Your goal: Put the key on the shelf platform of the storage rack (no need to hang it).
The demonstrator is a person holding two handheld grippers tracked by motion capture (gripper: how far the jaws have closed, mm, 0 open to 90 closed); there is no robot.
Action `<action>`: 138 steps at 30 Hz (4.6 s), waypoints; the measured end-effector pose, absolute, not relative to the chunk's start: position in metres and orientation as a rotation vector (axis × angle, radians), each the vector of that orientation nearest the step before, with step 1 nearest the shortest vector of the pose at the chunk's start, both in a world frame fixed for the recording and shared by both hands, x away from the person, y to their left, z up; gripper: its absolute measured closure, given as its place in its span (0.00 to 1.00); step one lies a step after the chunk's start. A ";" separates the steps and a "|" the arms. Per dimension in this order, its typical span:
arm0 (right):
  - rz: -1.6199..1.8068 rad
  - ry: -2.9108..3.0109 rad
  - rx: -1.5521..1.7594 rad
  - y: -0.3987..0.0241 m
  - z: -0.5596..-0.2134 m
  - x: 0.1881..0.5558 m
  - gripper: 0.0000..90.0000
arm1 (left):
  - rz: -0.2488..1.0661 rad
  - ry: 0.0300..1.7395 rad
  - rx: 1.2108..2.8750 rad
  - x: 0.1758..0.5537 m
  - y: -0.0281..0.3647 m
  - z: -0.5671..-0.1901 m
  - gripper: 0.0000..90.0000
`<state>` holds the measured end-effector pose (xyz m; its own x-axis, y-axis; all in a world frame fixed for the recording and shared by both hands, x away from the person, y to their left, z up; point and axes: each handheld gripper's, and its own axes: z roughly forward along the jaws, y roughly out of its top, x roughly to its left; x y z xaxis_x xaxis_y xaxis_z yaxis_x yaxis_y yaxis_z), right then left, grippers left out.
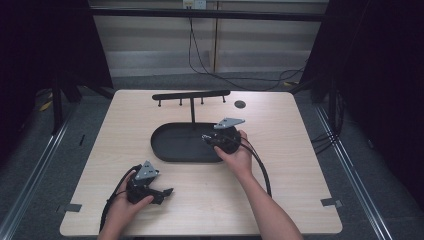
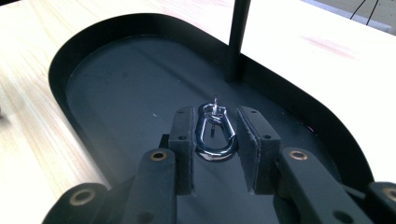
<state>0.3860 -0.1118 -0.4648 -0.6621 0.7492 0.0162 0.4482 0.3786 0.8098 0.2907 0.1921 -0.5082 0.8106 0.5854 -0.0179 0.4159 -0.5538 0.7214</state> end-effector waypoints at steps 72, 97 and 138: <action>1.109 2.339 1.149 -0.119 -0.495 0.390 0.74 | 0.288 0.733 2.237 0.291 0.192 -0.508 0.16; 1.190 2.271 1.188 -0.126 -0.488 0.387 0.50 | 0.288 0.734 2.236 0.291 0.192 -0.508 0.16; 1.097 2.411 1.067 -0.133 -0.470 0.360 0.18 | 0.288 0.732 2.237 0.291 0.192 -0.508 0.16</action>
